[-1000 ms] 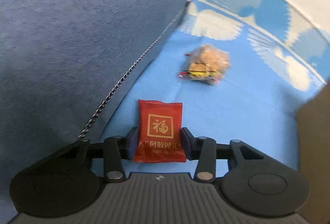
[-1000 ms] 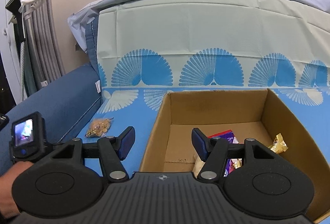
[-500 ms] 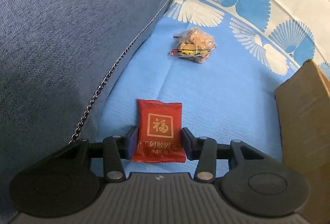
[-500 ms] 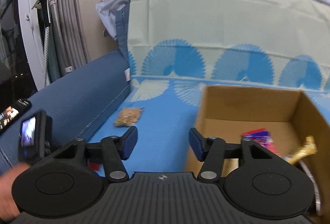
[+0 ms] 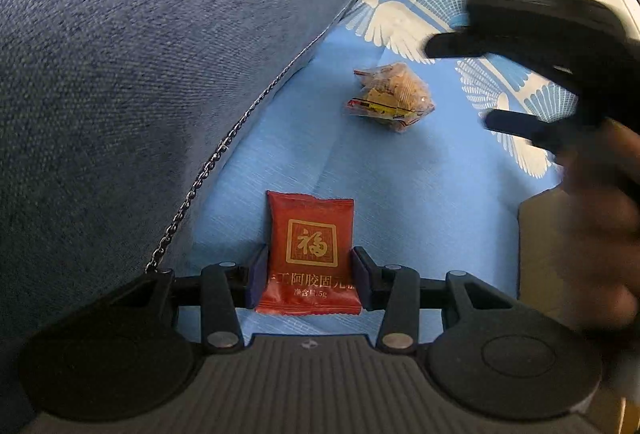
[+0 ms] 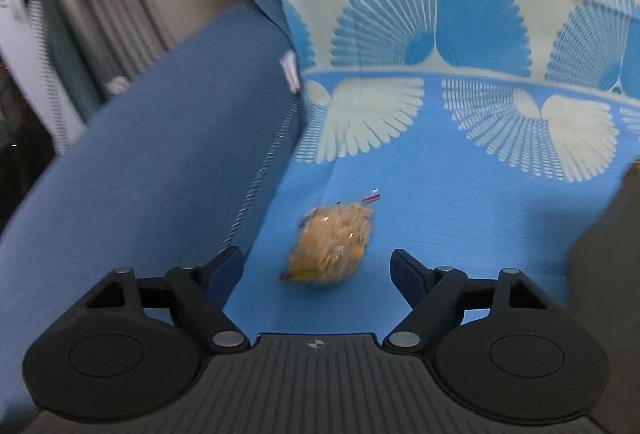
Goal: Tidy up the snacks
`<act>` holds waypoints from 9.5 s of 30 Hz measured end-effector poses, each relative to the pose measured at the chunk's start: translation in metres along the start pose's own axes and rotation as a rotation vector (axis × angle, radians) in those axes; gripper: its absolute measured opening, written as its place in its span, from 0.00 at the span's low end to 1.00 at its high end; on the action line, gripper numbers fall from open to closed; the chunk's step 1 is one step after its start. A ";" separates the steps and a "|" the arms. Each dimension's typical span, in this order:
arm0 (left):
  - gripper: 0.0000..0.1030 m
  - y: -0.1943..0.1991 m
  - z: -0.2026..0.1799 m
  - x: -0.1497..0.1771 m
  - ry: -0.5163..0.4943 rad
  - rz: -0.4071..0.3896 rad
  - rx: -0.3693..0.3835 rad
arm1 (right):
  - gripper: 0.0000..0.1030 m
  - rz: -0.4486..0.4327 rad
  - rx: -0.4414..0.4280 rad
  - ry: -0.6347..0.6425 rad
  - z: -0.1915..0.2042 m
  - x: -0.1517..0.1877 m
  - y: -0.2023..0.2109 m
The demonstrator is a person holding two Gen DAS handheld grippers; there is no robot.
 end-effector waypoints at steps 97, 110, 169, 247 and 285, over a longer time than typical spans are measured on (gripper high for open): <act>0.64 0.049 -0.070 0.156 -0.570 -0.045 -0.097 | 0.41 0.078 0.025 0.119 -0.069 0.266 0.183; 0.45 0.052 -0.070 0.156 -0.587 -0.065 -0.093 | 0.41 0.075 0.026 0.126 -0.071 0.266 0.181; 0.41 0.160 -0.091 0.079 -0.225 -0.347 0.202 | 0.41 -0.508 -0.051 0.127 -0.066 0.202 0.302; 1.00 0.188 -0.213 0.163 -0.583 -0.332 0.322 | 0.99 -0.408 0.484 -0.137 -0.208 0.151 0.364; 1.00 0.132 -0.201 0.194 -0.542 -0.126 0.172 | 0.99 -0.237 0.518 0.054 -0.195 0.196 0.329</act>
Point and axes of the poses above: each gripper's, at about its wrist camera, not at the fingertips, and y roughly against the way its jaws point, z to its left, x to its underside, the point moved 2 cm from there along -y, roughly the way its jaws point, and after that the axes turned 1 degree about -z, right-handed, at the moved point
